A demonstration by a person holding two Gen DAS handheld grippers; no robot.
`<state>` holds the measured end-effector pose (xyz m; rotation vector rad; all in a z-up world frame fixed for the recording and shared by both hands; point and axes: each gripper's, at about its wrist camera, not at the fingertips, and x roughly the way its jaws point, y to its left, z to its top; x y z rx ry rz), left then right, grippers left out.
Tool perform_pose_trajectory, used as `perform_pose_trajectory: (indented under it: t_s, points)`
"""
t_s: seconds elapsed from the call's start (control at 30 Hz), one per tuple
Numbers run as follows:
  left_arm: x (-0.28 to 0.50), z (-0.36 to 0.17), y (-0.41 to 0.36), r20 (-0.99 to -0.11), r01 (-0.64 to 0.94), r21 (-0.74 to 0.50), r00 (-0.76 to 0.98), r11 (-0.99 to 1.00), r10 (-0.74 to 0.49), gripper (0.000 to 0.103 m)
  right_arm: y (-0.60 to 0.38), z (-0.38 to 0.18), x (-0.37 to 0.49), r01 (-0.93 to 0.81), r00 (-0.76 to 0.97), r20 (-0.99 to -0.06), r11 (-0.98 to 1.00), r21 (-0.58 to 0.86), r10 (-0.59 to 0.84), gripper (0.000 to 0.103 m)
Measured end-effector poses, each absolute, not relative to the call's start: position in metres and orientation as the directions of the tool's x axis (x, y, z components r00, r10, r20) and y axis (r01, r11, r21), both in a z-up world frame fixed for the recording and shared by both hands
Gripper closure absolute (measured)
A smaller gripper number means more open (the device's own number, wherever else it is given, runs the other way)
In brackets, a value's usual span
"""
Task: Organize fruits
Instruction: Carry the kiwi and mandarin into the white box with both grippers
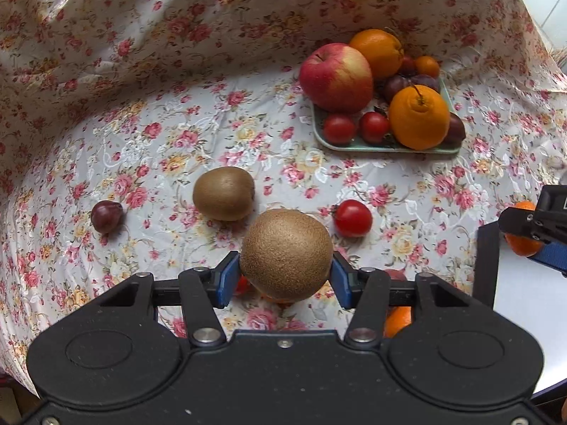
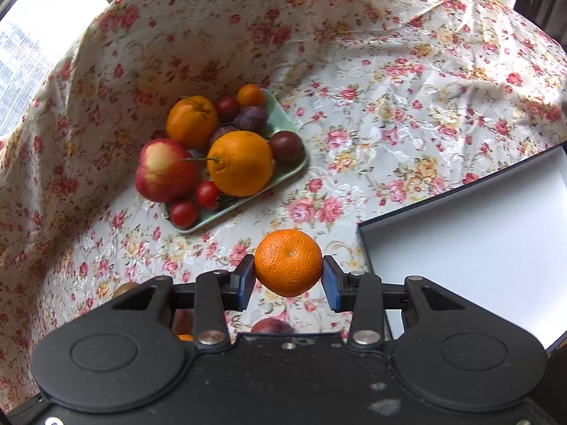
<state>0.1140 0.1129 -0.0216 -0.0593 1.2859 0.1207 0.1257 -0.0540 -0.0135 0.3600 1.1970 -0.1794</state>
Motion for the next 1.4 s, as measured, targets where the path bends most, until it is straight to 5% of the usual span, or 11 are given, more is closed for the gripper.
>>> perform_pose_trajectory:
  t_s: [0.53,0.97,1.4]
  points:
    - [0.103,-0.026,-0.037,-0.965,0.130,-0.016,0.257,0.991,-0.050,0.045,-0.234,-0.034,0.092,0.612,0.213,-0.974,0.788,0.070,-0.078,0.062]
    - [0.094,-0.031,-0.101,-0.957,0.230,0.004,0.284,0.973,-0.063,0.044,-0.294,-0.039,0.070,0.630,0.158,-0.978,0.776,-0.003,-0.133,0.061]
    - [0.092,-0.034,-0.115,-0.952,0.254,0.007,0.299,0.967,-0.072,0.037,-0.316,-0.027,0.061,0.647,0.242,-0.967,0.757,0.096,-0.084,0.060]
